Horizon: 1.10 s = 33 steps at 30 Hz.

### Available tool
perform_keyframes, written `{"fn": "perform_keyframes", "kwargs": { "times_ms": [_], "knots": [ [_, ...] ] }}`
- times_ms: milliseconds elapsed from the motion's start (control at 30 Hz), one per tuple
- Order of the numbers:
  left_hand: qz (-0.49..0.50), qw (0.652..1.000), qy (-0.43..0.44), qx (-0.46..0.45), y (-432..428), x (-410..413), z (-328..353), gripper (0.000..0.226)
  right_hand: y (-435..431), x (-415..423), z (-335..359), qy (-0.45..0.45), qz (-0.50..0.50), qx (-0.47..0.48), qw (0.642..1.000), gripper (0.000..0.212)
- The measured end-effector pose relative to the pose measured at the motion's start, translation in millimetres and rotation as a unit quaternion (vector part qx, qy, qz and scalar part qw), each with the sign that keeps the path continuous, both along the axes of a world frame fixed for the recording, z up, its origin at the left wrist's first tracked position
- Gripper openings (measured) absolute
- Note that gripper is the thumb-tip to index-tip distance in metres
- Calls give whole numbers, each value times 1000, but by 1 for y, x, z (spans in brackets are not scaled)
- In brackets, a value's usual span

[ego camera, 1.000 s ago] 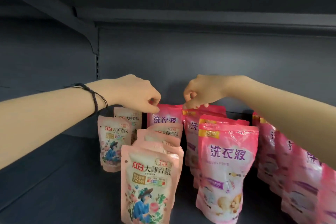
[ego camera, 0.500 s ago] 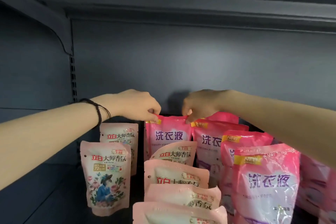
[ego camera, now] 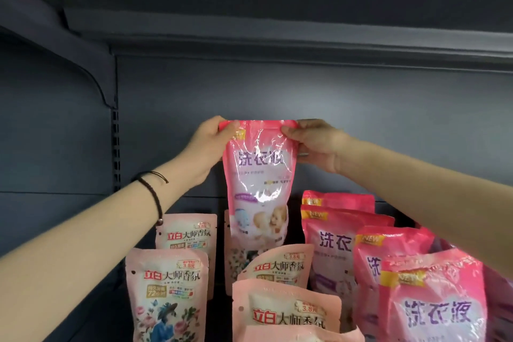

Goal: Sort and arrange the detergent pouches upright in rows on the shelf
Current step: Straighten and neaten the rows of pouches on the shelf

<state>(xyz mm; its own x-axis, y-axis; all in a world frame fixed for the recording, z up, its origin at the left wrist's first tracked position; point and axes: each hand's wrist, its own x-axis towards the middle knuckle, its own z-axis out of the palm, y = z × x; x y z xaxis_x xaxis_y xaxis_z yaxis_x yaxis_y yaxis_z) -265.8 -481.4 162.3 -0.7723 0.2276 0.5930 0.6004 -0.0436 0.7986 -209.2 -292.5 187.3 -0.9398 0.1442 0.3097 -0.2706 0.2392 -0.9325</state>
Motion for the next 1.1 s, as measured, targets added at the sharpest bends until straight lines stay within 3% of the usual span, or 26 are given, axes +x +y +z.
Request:
{"fn": "perform_keyframes", "kwargs": {
  "times_ms": [167,233,333,500,633,800,967,1033,1100],
  "knots": [
    [3,987,-22,159,15,13,22,23,-27,-1,21,58,-15,-228,972,16],
    [-6,988,-21,151,16,19,17,28,-31,4,29,68,-25,-262,962,21],
    [-9,994,-7,108,16,32,6,25,-30,17,39,89,-26,-285,954,11],
    [35,986,82,140,23,79,12,28,-28,57,44,142,3,-313,939,11],
    [55,972,120,194,36,130,23,32,-23,108,48,191,45,-298,934,11],
    [53,954,73,284,57,207,39,24,-10,190,47,275,62,-208,937,16],
    [52,950,22,306,88,286,24,19,18,267,9,215,18,-138,967,34],
    [70,950,24,304,102,312,11,23,32,292,-15,193,8,-116,974,50],
    [93,950,44,295,115,332,-8,27,45,312,-41,199,0,-105,974,50]
  ]
}}
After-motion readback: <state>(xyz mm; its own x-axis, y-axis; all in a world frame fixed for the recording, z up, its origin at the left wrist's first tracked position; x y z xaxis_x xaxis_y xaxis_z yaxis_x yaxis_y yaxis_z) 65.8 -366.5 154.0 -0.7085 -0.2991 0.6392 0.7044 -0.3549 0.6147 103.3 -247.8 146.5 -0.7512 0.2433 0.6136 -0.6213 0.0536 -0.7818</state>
